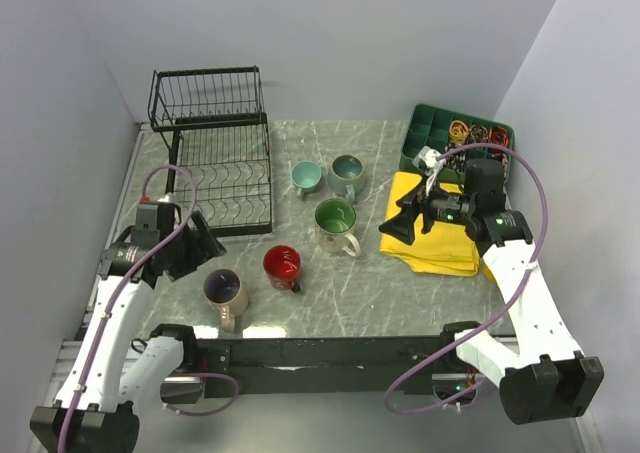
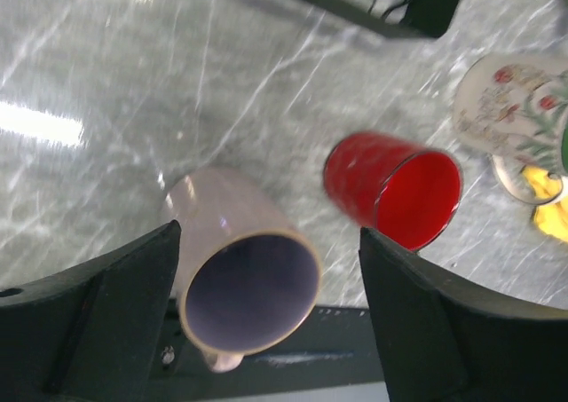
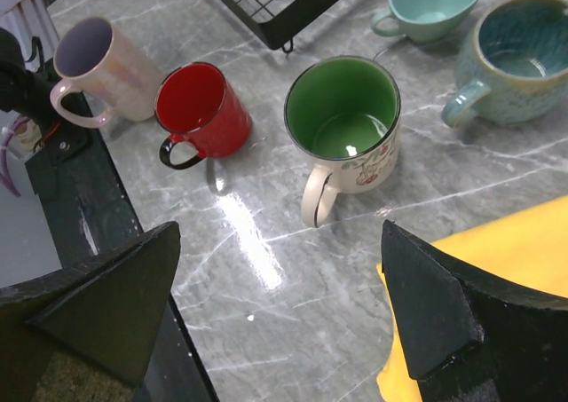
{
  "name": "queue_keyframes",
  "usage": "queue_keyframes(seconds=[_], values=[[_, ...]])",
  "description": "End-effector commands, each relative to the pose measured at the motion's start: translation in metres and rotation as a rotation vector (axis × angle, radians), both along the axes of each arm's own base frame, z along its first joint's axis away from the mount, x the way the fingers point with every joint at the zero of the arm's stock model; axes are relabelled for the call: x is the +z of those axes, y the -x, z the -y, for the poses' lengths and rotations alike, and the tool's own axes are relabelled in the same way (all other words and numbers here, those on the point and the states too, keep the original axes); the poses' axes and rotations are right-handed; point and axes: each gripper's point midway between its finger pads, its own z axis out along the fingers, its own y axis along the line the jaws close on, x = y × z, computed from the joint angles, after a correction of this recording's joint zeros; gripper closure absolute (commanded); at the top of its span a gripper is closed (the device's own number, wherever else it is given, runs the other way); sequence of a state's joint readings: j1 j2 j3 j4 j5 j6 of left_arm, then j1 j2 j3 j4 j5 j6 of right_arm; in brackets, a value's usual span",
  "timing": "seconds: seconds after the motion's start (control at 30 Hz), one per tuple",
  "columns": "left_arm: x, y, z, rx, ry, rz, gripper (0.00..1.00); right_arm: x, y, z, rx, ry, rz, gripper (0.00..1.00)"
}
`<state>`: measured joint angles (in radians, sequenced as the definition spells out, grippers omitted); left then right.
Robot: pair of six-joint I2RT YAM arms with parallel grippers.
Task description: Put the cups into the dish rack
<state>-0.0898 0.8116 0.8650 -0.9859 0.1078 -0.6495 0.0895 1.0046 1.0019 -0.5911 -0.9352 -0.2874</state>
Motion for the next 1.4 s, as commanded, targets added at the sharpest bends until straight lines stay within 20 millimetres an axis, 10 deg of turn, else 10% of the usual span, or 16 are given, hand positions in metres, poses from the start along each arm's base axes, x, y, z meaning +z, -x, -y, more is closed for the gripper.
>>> queue_keyframes(seconds=[0.0, 0.57, 1.07, 1.37], values=[[0.0, 0.015, -0.004, 0.046, -0.006, -0.051, 0.21, 0.009, 0.001, -0.006, 0.048, -0.022, 0.069, 0.0], [-0.041, 0.05, -0.004, -0.002, -0.049, -0.259, 0.48, 0.0, 0.002, -0.007, 0.07, -0.018, 0.045, 0.0], [-0.067, 0.044, 0.002, -0.015, -0.143, -0.324, 0.59, 0.004, 0.005, -0.007, 0.074, -0.014, 0.04, 0.0], [-0.064, 0.039, 0.004, -0.009, -0.17, -0.289, 0.86, -0.001, 0.015, -0.011, 0.131, 0.01, -0.009, 0.0]])
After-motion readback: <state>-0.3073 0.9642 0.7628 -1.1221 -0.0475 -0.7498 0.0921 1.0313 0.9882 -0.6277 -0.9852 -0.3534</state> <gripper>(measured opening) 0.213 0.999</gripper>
